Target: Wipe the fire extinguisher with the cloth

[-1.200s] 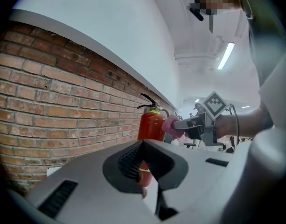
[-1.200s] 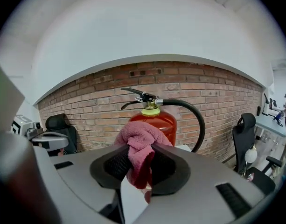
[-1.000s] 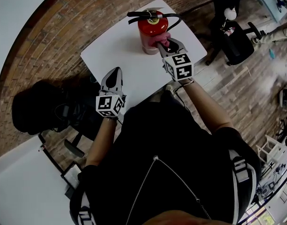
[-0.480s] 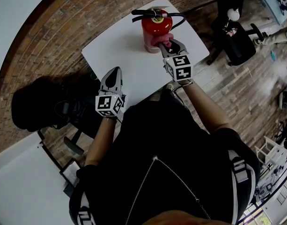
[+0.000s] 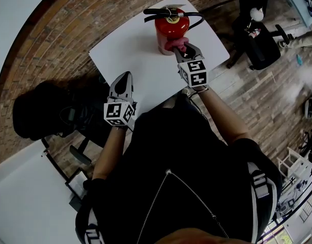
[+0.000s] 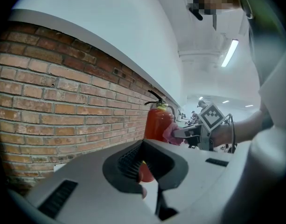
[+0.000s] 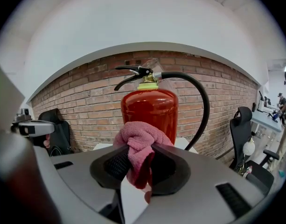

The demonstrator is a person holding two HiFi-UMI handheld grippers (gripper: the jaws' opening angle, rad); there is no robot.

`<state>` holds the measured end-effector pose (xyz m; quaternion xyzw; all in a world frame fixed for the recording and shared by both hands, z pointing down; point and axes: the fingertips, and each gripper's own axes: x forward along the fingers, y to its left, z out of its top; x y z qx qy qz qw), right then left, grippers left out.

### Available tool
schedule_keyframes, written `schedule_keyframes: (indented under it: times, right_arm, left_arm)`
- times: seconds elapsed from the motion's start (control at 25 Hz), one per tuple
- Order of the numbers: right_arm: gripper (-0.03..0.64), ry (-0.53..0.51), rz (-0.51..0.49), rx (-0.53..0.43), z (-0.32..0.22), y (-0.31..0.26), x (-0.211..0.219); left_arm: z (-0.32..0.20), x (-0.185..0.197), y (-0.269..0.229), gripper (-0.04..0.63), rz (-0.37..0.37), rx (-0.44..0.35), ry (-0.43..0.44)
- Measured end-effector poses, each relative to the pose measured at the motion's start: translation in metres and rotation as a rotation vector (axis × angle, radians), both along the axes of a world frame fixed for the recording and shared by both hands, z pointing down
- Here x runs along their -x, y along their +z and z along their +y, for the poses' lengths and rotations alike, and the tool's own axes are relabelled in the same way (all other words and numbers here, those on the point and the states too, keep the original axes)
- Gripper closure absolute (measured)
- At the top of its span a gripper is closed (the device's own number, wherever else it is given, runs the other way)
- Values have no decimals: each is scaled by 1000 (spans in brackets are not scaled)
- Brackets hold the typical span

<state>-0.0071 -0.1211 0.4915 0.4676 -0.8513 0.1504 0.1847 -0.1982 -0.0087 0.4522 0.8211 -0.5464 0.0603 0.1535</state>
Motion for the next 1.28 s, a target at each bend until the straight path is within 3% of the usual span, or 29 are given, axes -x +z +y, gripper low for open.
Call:
schedule_keyframes:
  times: [1.28]
  right_arm:
    - [502, 8, 72, 137, -4, 107, -1]
  left_arm:
    - [6, 9, 18, 578, -30, 57, -48]
